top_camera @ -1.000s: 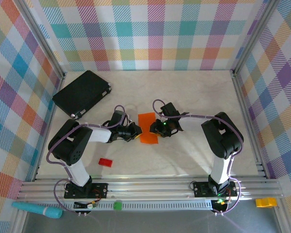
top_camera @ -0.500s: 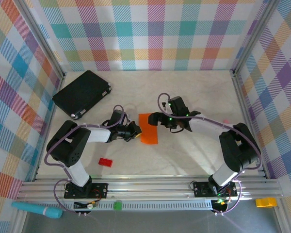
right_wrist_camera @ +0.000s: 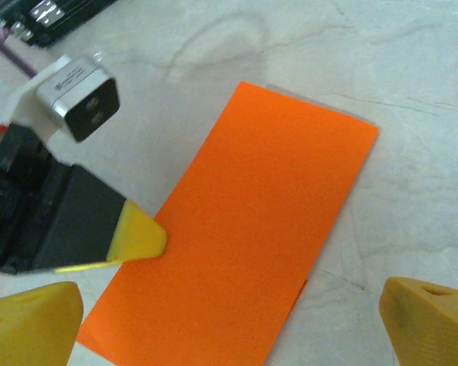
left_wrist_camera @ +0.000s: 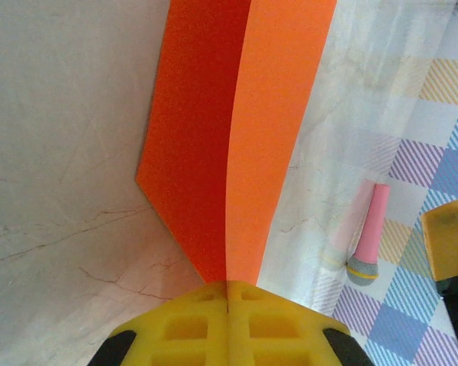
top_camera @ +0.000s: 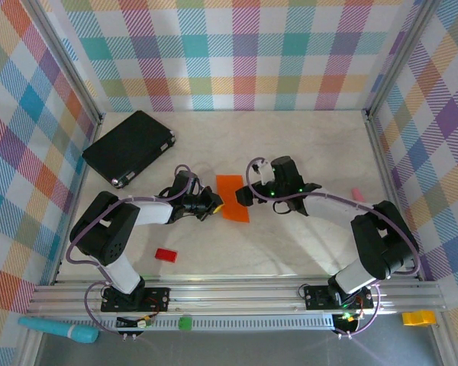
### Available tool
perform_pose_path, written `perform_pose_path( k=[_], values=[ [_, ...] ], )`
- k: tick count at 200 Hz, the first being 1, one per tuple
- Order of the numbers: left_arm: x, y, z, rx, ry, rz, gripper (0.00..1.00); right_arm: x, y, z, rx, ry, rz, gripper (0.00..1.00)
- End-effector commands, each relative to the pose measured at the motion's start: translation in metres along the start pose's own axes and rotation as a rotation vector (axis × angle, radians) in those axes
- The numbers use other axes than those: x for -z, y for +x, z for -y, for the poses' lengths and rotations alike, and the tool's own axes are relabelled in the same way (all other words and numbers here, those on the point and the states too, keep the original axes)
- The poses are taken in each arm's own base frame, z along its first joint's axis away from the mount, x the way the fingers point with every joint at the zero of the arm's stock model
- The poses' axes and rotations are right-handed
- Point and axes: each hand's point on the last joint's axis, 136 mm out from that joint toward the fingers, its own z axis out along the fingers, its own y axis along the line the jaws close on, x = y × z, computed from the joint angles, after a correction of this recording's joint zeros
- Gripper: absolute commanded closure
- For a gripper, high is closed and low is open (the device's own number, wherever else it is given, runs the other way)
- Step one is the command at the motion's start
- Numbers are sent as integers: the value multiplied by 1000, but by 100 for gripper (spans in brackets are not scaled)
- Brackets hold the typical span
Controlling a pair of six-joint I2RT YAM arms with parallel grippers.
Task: Fold a paper plane with a square sheet of paper (pick it up from the middle)
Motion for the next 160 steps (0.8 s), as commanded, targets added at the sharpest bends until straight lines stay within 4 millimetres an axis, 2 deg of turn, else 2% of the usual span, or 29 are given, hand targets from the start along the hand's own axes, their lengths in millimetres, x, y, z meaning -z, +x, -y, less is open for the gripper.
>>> perform_pose_path(
  k=[1,48,81,113,160],
  values=[
    [1,-5,11,34,30,15,100,3,-10,-29,209,-96,68,3],
    [-4,-6,14,76,45,2,100,-16,17,-55,393,-165,-15,13],
    [-6,-4,9,97,43,-7,100,-30,32,-68,488,-184,-52,17],
    [-4,-4,7,101,38,-1,100,-40,42,-66,556,-156,-62,22],
    [-4,-3,10,100,45,-7,100,-50,54,-52,657,-80,-45,29]
  ],
)
